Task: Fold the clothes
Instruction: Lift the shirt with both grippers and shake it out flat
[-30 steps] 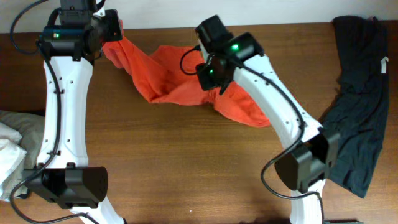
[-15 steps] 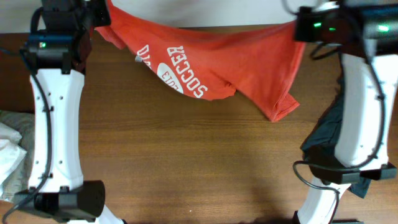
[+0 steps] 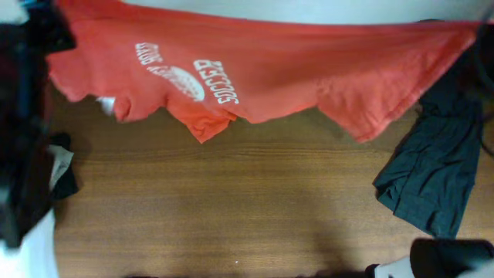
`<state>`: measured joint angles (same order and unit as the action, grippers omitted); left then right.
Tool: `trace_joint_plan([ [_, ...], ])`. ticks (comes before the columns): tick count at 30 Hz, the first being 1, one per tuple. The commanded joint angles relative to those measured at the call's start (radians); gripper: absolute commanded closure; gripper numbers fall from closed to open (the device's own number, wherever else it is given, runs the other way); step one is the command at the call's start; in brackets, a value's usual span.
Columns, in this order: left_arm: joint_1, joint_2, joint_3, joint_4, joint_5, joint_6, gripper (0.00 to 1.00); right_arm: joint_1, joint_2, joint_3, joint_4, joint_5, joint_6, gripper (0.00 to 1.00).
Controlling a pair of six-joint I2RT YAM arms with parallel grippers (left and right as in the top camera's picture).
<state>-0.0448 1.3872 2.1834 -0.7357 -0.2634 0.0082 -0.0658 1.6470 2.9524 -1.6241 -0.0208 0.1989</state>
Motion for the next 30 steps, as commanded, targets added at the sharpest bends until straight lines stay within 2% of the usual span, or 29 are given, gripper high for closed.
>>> trace_joint_plan([
  [1,0.002,-0.124,0.019,0.001,-0.024,0.043,0.99,-0.008,-0.047,0.007,-0.012,0.006,-0.003,0.96],
  [6,0.002,-0.145,0.019,-0.002,-0.024,0.046,0.99,-0.008,0.01,-0.004,-0.018,0.006,-0.003,0.96],
  [8,0.002,0.016,0.019,-0.001,-0.021,0.037,0.99,-0.008,0.17,-0.004,-0.018,-0.02,0.001,0.96],
  [10,0.002,0.108,0.019,0.014,-0.02,0.022,0.99,-0.007,0.239,-0.004,-0.002,-0.033,0.001,0.96],
  [13,0.002,0.254,0.019,0.172,-0.023,0.023,0.99,-0.007,0.355,-0.004,0.107,-0.045,0.003,0.96],
  [17,0.03,0.346,0.019,0.395,-0.05,-0.016,0.99,-0.009,0.397,-0.004,0.244,-0.05,0.024,0.96],
  [20,0.035,0.345,0.03,0.453,-0.049,-0.018,0.99,-0.008,0.39,-0.004,0.329,-0.05,0.028,0.96],
  [25,0.036,0.349,0.054,0.408,-0.048,-0.016,0.99,-0.008,0.402,-0.004,0.303,-0.047,0.046,0.96],
  [30,0.037,0.4,0.054,0.144,-0.047,-0.016,0.99,-0.005,0.496,-0.027,0.086,-0.055,0.045,0.96],
])
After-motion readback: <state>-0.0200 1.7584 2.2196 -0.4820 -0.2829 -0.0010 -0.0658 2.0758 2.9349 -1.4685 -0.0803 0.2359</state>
